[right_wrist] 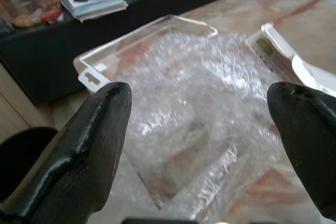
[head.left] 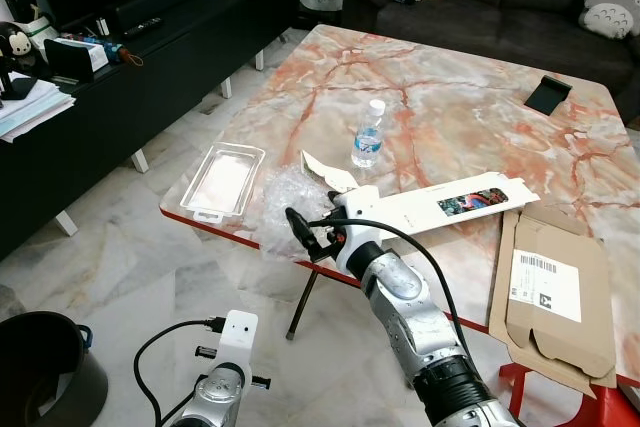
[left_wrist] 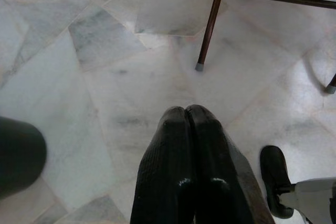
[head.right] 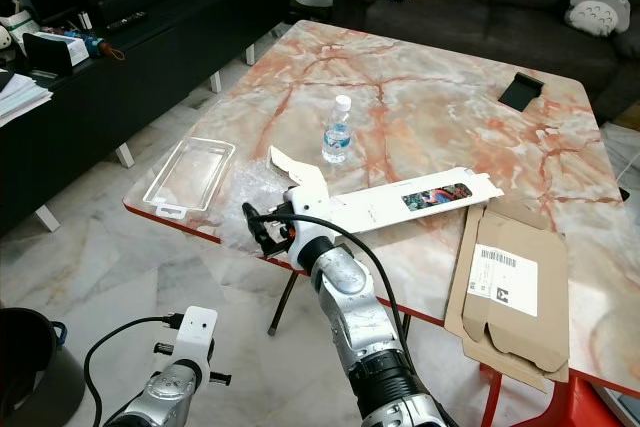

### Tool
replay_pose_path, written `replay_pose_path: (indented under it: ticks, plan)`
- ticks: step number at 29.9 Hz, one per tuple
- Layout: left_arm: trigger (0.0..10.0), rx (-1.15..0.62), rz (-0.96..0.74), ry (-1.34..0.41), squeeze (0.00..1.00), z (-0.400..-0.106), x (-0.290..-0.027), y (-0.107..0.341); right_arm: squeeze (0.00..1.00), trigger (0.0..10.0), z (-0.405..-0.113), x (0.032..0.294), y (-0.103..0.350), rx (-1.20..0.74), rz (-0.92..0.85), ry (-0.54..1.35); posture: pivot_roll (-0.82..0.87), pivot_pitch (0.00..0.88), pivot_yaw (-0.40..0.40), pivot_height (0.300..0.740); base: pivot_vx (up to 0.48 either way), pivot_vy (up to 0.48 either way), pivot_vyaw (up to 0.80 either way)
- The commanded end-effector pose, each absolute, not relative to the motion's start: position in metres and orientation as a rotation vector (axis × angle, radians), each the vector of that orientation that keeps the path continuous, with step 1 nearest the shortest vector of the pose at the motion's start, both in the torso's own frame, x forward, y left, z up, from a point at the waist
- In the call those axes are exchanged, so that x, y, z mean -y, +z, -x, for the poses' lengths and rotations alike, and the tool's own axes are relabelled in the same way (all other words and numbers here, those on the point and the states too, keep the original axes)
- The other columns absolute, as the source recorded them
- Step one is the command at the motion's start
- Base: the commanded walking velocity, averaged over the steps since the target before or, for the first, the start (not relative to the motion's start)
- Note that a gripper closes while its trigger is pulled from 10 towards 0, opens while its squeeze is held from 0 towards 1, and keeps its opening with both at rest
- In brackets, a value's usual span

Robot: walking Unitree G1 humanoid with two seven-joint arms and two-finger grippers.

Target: Picking trash to rubbish bin

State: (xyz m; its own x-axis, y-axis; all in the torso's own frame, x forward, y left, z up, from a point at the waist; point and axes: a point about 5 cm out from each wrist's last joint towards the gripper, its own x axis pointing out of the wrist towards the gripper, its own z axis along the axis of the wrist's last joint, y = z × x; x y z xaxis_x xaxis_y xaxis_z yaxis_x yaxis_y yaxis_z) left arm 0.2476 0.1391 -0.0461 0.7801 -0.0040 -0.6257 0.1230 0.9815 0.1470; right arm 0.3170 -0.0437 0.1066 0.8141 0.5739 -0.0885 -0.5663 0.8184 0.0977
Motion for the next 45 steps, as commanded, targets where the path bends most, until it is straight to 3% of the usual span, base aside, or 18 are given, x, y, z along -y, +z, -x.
replay_pose_path:
  ticks: [1, 38, 40, 45]
  plan:
    - [10.0, -0.691, -0.178, -0.074, 0.00, -0.246, -0.137, -0.048, 0.00, 10.0, -0.316, 0.045, 0.109, -0.118, -0.039, 0.610, -0.12, 0.052, -0.094, 0.740, 0.000, 0.000, 0.00]
    - [10.0, -0.712, -0.180, -0.099, 0.00, -0.243, -0.133, -0.050, 0.00, 10.0, -0.307, 0.042, 0.082, -0.260, 0.026, 0.629, -0.11, 0.030, -0.096, 0.740, 0.000, 0.000, 0.00]
    - [10.0, -0.714, -0.180, -0.100, 0.00, -0.242, -0.133, -0.051, 0.00, 0.0, -0.309, 0.043, 0.084, -0.254, 0.026, 0.609, -0.11, 0.024, -0.098, 0.740, 0.000, 0.000, 0.00]
    - [10.0, -0.715, -0.178, -0.097, 0.00, -0.242, -0.132, -0.051, 0.00, 0.0, -0.310, 0.044, 0.085, -0.247, 0.031, 0.603, -0.11, 0.021, -0.098, 0.740, 0.000, 0.000, 0.00]
